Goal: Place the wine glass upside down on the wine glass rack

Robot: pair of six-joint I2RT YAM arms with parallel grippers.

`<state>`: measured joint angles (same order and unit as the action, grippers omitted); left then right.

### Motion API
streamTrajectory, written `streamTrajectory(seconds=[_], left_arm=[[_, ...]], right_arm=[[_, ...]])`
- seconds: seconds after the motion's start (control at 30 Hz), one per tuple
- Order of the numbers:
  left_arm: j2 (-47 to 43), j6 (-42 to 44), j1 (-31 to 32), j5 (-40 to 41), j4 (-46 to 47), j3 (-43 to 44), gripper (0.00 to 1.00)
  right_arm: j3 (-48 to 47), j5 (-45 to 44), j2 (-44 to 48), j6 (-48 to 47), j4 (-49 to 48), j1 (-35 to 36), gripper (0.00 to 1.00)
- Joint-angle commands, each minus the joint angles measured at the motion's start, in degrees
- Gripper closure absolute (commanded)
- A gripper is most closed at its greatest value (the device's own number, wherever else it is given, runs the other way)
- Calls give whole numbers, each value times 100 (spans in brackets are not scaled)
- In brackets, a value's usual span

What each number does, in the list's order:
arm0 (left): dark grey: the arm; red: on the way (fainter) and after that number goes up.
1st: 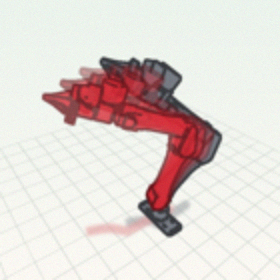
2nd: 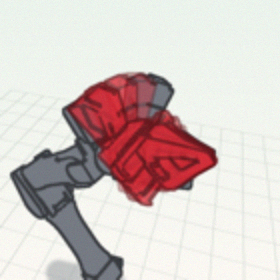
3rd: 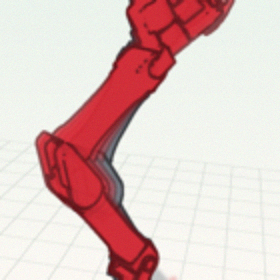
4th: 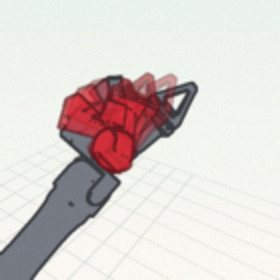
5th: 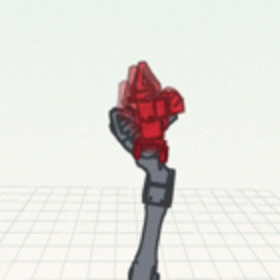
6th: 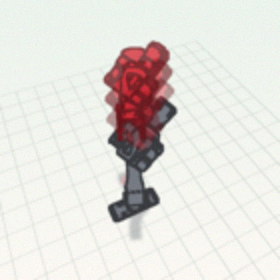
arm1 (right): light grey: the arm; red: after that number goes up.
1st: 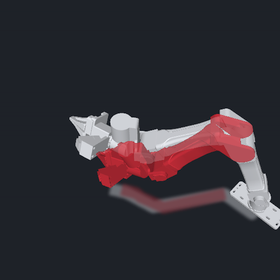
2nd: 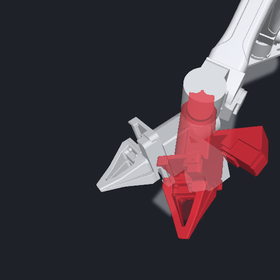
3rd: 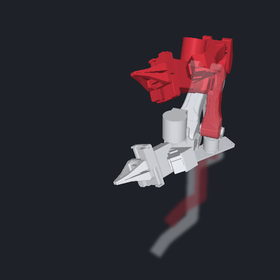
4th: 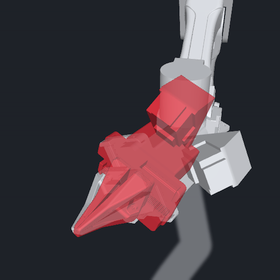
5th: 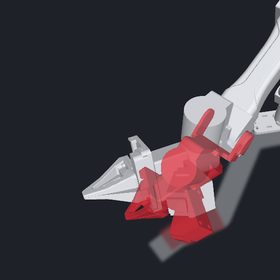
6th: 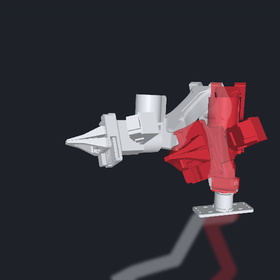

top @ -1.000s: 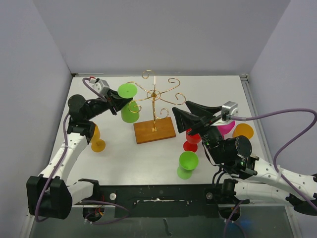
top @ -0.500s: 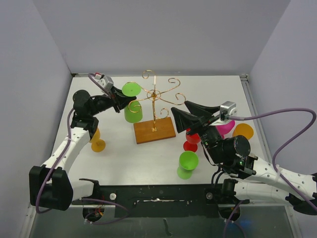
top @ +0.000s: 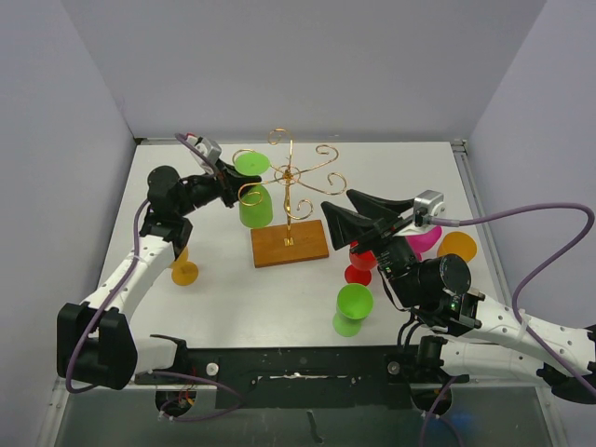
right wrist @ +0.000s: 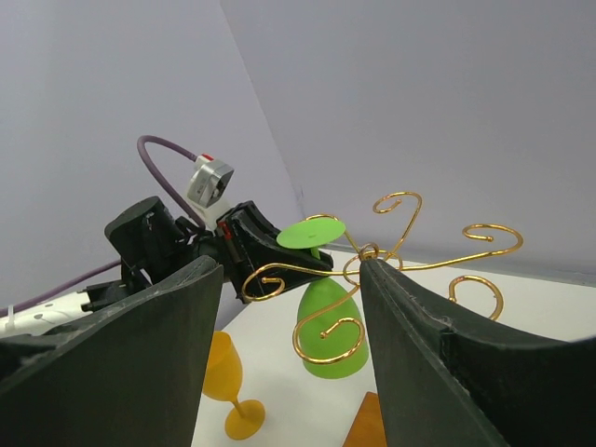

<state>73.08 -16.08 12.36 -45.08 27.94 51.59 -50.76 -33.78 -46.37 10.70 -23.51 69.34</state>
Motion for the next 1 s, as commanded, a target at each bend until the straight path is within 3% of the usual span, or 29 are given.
streamTrajectory(seconds=[0.0,0.47,0.97], left_arm=[[-46,-119,66,618,123,286,100],[-217,-265,212,1779,148,90,100],[-376,184,477,2346,-327,-12,100]], right_arm=[[-136,67,40,44,-328,-35,39],[-135,79,-59,99,-317,-36,39],[-435,-98,-662,202,17,-36,39]])
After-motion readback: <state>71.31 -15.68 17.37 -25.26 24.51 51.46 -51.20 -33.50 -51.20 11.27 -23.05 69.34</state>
